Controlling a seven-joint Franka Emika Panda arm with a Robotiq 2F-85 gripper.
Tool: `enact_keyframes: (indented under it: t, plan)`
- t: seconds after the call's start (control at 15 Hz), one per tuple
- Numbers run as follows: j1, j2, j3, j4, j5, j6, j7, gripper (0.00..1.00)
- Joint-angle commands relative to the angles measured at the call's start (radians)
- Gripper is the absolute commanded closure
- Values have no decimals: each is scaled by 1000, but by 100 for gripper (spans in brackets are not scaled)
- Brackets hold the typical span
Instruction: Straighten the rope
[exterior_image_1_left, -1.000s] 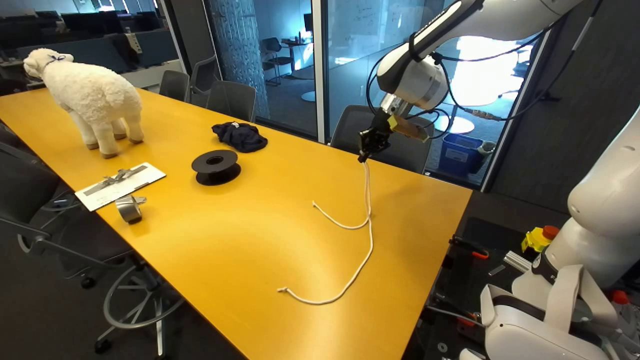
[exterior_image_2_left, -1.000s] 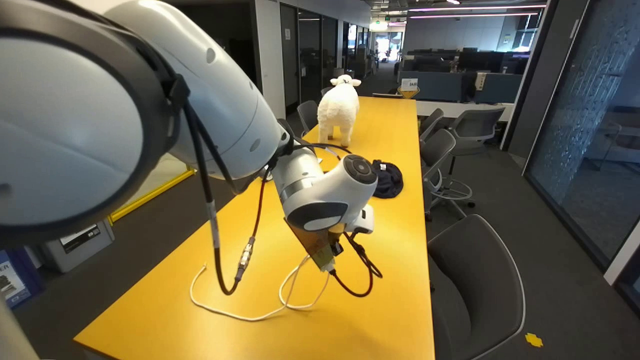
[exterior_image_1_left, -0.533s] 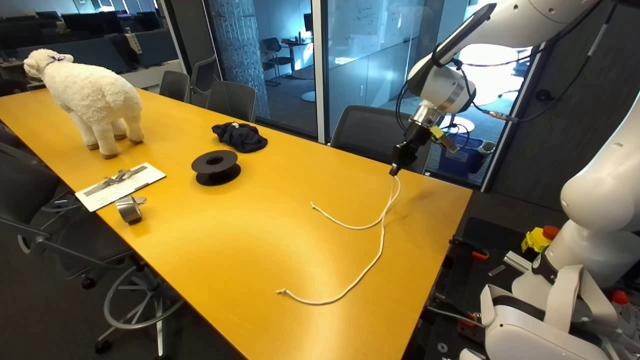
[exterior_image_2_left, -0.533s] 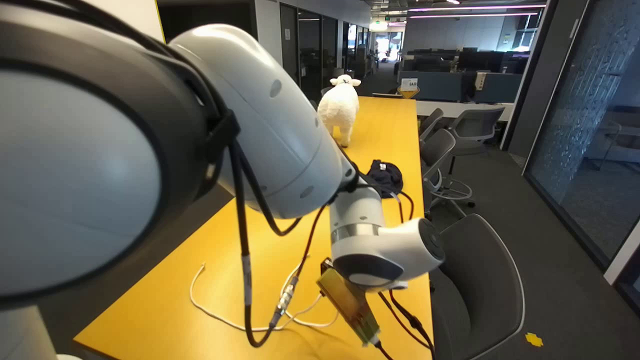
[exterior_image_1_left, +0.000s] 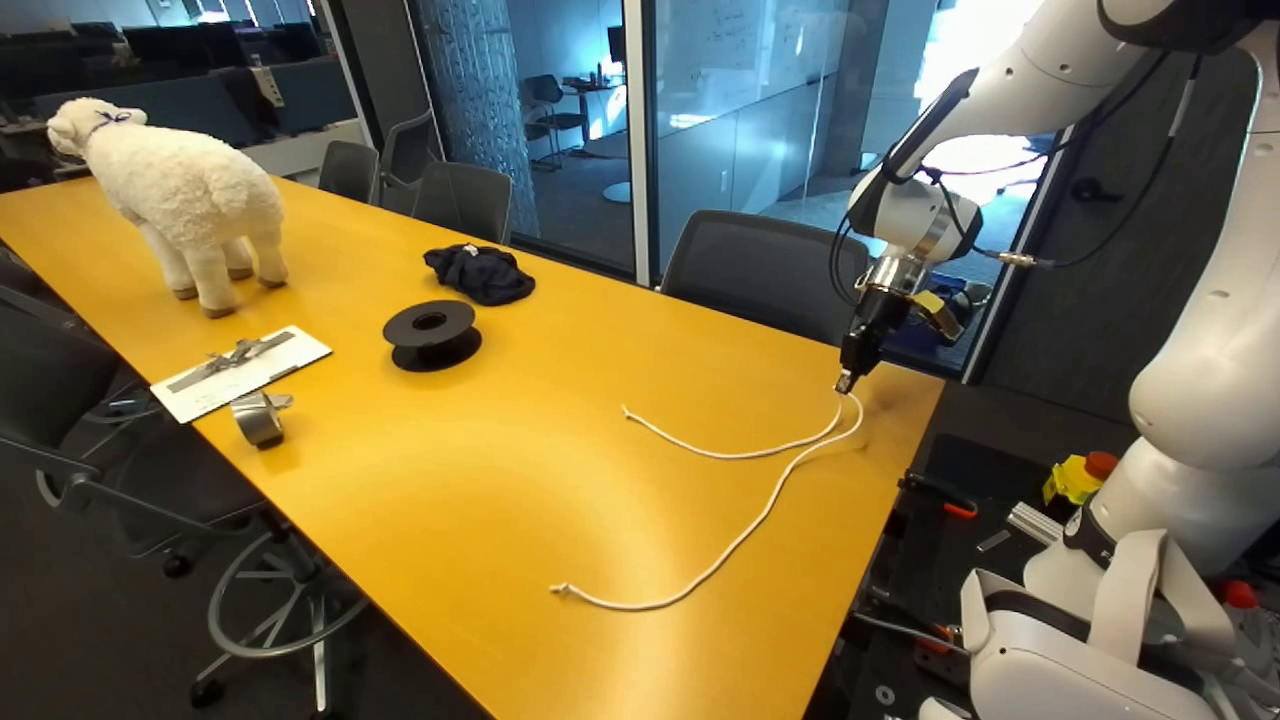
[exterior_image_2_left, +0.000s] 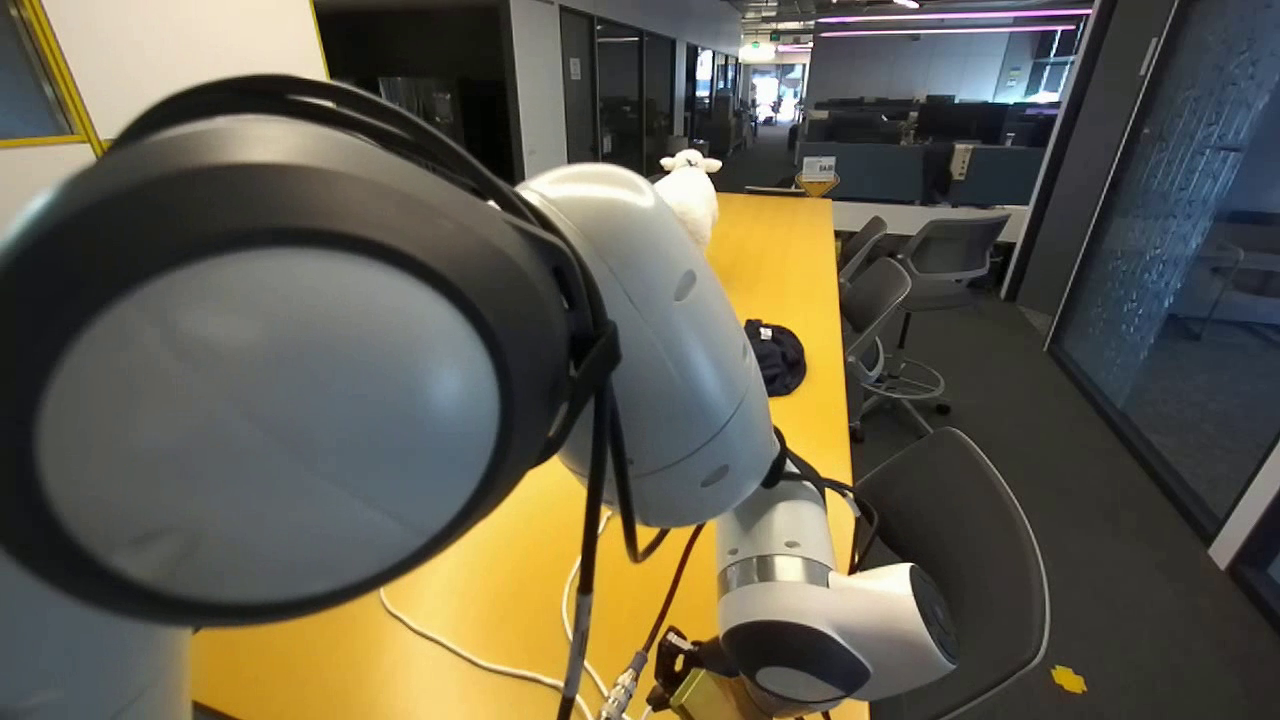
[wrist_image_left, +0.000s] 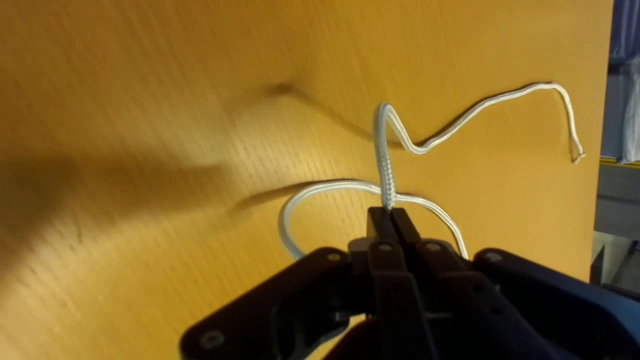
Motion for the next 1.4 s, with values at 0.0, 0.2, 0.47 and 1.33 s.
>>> enact_keyframes:
  t: [0.0, 0.2, 0.47, 1.33]
  plan:
    - [50, 16, -46, 26, -35, -25, -9, 99]
    - [79, 12, -64, 25, -55, -13, 25, 71]
    - [134, -38, -85, -12, -101, 88, 123, 48]
    - [355, -253, -167, -106, -744, 284, 1009, 0]
